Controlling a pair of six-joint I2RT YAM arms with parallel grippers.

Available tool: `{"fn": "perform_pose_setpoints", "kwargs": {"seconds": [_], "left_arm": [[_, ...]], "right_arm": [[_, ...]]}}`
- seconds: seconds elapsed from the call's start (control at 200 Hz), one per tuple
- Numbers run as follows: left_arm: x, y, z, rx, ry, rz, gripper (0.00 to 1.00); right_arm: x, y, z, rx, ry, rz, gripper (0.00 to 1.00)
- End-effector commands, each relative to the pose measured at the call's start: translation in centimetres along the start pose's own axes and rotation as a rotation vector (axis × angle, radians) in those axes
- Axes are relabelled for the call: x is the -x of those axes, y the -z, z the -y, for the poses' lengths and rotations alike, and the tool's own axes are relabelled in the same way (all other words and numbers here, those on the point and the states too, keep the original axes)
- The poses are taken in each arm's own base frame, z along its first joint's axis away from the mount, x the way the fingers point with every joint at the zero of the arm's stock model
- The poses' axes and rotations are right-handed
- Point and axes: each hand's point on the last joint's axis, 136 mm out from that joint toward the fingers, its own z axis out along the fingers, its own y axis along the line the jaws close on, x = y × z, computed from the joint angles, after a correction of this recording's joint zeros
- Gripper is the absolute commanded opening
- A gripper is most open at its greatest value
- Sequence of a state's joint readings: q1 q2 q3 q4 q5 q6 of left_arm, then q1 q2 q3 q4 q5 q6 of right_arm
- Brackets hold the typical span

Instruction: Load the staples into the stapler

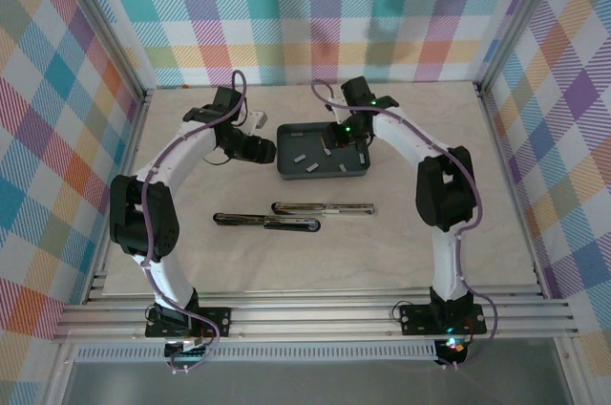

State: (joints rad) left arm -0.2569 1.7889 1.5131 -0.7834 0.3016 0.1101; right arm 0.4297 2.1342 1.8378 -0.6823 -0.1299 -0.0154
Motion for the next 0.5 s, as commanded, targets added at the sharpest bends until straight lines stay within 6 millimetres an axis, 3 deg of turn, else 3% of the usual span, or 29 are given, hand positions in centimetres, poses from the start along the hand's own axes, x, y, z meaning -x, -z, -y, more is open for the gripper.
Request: {"fn": "perform_pose_setpoints", "kwargs": {"seconds": [0.0, 0.195, 0.495], "left_arm": [[-0.6, 0.5, -0.8, 0.029, 0.036, -0.009, 0.69], [-0.9, 0.3, -1.4, 0.047, 0.05, -0.021, 0.69], [-1.2, 0.0, -1.6, 0.051, 0.061, -0.033, 0.69]], "right_arm": [[1.1, -1.7, 0.8, -0.052, 0.016, 0.001, 0.43], [0.8, -5.4, 1.8, -0.089, 0.049, -0.04, 0.43], [0.5, -7.7, 1.8, -0.065, 0.065, -0.046, 0.41]]}}
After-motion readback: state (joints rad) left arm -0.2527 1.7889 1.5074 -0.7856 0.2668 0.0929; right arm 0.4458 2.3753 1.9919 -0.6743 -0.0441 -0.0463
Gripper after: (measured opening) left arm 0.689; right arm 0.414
